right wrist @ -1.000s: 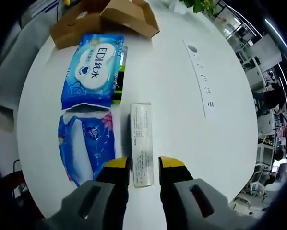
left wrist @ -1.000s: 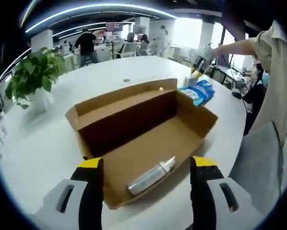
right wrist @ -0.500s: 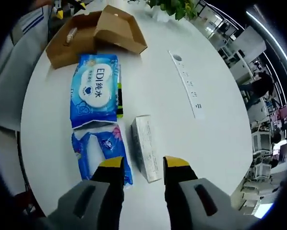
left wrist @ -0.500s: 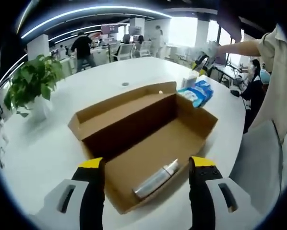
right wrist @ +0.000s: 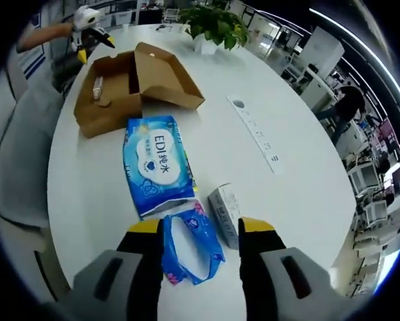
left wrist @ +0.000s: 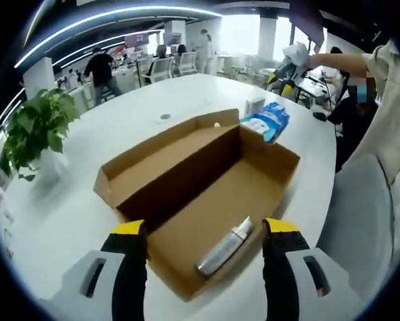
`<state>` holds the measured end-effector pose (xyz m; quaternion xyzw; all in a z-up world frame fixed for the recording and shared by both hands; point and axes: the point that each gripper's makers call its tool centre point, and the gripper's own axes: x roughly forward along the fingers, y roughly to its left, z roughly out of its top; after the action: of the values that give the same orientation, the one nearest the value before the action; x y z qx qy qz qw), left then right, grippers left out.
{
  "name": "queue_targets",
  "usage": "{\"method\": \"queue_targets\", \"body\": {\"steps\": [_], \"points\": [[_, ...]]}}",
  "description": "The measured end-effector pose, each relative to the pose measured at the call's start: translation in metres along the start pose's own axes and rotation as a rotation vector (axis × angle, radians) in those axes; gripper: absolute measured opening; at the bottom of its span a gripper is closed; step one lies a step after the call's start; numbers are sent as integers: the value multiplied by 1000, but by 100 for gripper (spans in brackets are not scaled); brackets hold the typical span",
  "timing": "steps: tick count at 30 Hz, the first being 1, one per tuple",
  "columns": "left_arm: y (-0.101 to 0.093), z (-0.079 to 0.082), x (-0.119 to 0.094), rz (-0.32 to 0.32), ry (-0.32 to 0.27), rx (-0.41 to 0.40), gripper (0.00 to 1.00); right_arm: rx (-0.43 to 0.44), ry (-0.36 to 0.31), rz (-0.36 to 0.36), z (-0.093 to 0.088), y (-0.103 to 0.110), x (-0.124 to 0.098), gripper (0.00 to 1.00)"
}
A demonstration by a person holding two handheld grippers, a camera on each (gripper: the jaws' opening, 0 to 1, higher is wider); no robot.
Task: Operate the shoe box by opening the lid, removing the specified soft item, and placing it in the target area until the item is outside and the box remains undamaged.
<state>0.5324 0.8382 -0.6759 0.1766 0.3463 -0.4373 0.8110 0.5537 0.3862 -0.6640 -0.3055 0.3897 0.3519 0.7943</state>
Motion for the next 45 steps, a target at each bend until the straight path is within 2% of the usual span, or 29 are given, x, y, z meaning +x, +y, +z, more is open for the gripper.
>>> {"method": "queue_targets", "body": {"steps": [5,18,27,30,38,45], "points": [[0,0,1,-30,19,23,67,55,-37,-14,5,24,-8,48],[-1,2,12,-137,111,120,58,210,-150,-106,18,65,-29,58],[-7,-6,25,-218,217,216,55,298,-242,-164,31,91,-43,64],[-9,-14,29,-260,278,274,53,320,-250,-167,31,101,-45,67],[-10,-22,39,-323,358,357,51,411,-312,-165,34,132,-55,73],[-10,-32,47,-365,433,426,50,424,-309,-184,34,154,-65,78]]}}
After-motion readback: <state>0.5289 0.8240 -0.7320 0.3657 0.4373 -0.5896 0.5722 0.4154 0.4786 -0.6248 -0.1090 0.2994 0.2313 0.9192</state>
